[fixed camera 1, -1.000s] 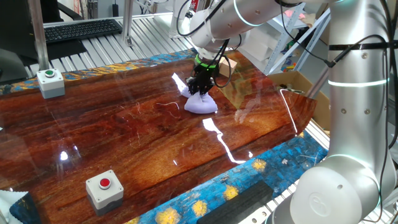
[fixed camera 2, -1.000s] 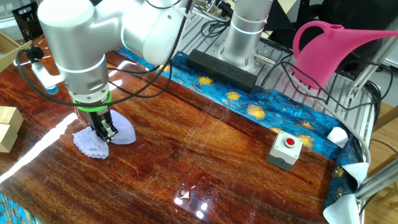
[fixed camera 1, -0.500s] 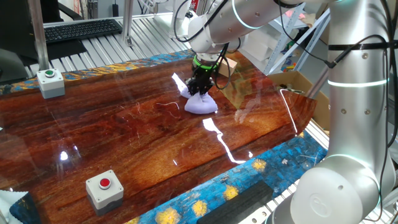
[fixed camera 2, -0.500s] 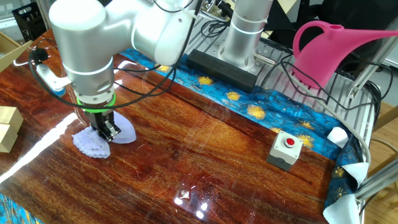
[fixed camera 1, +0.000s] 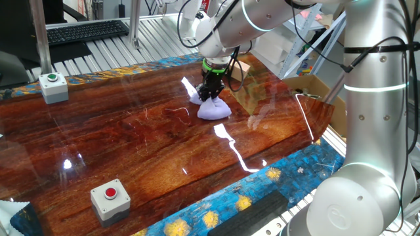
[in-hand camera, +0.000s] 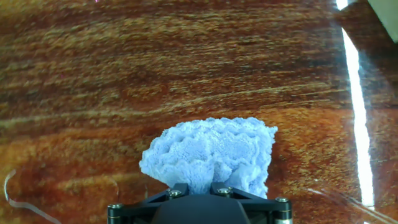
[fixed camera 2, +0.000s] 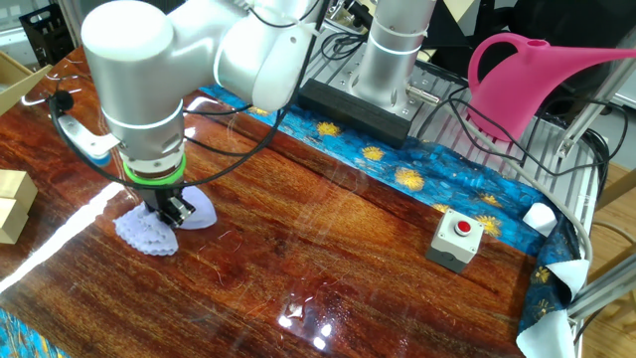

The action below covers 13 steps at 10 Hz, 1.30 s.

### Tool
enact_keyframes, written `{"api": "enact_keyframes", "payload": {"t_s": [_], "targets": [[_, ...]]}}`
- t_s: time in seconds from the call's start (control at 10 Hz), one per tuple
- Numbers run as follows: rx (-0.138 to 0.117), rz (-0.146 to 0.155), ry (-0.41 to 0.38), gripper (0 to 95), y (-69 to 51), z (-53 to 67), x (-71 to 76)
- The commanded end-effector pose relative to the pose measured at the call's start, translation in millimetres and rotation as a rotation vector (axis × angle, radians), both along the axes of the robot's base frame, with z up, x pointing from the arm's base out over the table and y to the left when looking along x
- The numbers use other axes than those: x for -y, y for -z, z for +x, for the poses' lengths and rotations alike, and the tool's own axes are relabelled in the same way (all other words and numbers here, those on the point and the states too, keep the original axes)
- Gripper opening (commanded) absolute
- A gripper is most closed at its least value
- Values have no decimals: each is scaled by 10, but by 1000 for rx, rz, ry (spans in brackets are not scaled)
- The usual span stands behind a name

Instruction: Clean the table with a cloth

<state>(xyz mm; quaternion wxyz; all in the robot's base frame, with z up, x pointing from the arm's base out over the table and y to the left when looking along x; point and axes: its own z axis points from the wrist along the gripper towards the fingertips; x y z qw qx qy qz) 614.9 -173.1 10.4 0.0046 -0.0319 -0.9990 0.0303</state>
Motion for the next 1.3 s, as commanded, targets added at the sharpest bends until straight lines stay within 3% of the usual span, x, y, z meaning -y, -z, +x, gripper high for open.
{"api": "enact_keyframes", "payload": {"t_s": [0.1, 0.4, 0.7, 1.3], "targets": [[-14, 5, -35, 0, 12, 26, 0], [-15, 31, -63, 0, 12, 26, 0], [-15, 25, -87, 0, 9, 25, -7], [-12, 21, -44, 0, -10, 6, -289]]}}
